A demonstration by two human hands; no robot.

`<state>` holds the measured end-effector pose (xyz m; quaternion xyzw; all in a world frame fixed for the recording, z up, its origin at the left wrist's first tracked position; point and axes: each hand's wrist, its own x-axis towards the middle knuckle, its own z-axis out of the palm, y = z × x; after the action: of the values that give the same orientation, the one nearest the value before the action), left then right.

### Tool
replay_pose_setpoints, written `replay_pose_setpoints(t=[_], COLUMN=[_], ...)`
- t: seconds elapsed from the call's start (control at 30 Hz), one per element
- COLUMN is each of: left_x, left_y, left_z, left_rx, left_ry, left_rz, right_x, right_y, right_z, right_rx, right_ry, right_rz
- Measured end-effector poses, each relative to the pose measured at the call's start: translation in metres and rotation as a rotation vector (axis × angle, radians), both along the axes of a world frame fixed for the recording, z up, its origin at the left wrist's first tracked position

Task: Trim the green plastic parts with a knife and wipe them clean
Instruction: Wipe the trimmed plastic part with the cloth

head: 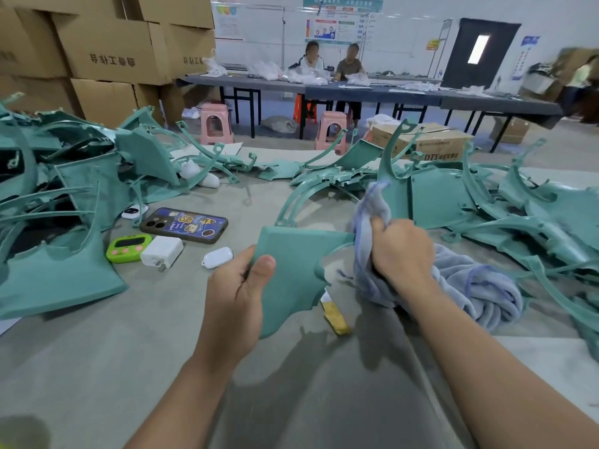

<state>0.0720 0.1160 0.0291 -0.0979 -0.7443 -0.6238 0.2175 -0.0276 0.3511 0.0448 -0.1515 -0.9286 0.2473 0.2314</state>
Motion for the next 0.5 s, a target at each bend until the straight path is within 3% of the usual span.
replay_pose_setpoints(t=[0.13,0.33,0.4,0.5], left_x=[-0.004,-0.026,-0.028,-0.025], left_y=[-0.005,-0.027,-0.027,-0.016], left_z=[-0.001,-0.007,-0.005,-0.001], left_rx=[0.05,0.312,0.495,0.794], left_ry=[-0.083,-0.462,-0.51,-0.635], left_rz=[-0.005,0.283,0.261,0.118], right_x=[-0.001,0.02,0.027,0.03], right_y=[0.012,0.025,0.019,0.0], right_z=[0.008,0.011,0.012,0.019], right_rx=[-0.424,-1.08,-1.161,-1.086], right_ry=[-0.026,0.318,0.315,0.129], right_rz=[-0.199,-0.385,-0.29,-0.113])
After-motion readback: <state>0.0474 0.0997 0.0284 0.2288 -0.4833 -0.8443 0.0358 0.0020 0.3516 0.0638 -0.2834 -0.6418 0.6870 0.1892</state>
